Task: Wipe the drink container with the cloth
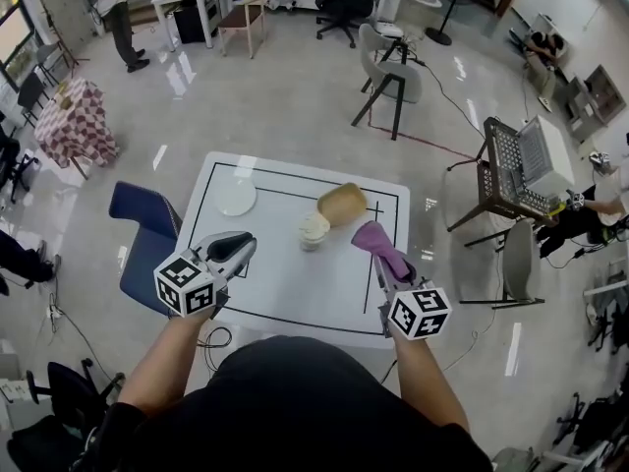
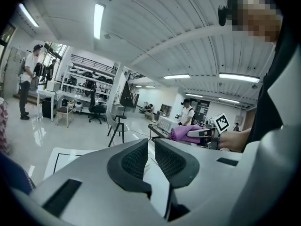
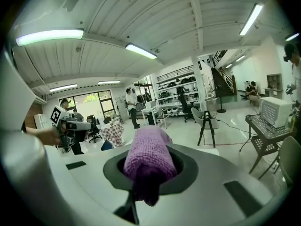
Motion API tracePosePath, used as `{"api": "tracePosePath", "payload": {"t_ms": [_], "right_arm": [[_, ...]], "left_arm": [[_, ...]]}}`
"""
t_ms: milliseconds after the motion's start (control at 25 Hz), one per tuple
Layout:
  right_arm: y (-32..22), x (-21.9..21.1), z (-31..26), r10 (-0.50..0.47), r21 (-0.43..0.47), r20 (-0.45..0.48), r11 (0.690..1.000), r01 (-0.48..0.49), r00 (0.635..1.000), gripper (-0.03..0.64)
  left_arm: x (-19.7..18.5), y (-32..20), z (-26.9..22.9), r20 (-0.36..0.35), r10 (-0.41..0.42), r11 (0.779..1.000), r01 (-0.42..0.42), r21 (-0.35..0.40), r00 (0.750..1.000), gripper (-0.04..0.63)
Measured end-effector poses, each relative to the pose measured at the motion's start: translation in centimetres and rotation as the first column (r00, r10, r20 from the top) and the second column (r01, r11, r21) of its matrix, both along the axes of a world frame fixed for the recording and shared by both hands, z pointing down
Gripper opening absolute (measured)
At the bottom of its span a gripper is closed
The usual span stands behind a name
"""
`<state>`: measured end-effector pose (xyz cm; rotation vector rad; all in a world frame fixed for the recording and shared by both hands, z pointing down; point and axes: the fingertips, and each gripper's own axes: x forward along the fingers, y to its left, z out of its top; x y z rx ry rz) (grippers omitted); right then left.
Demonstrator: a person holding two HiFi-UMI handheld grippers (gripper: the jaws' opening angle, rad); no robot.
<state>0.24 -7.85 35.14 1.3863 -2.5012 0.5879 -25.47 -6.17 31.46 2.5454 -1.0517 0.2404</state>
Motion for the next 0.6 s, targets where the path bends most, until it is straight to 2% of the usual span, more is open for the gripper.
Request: {"api": "tracePosePath", "payload": {"t_ms": [200, 600], "right_arm": [[-1.0, 1.4, 1.1, -0.034, -0.002, 0.026, 0.999, 0.034, 0.999, 0.081], [-3.1, 1.7, 1.2, -0.075, 0.007, 0.034, 0.997, 0.075, 0.997, 0.081]], "left_arm": [[2.0, -0.1, 0.9, 0.036, -0.021, 1.000, 0.021, 0.001, 0.999, 0.057], [3.1, -1.3, 0.2, 0.031, -0.054, 0.998, 0.053, 0.022, 0.998, 0.057]]}}
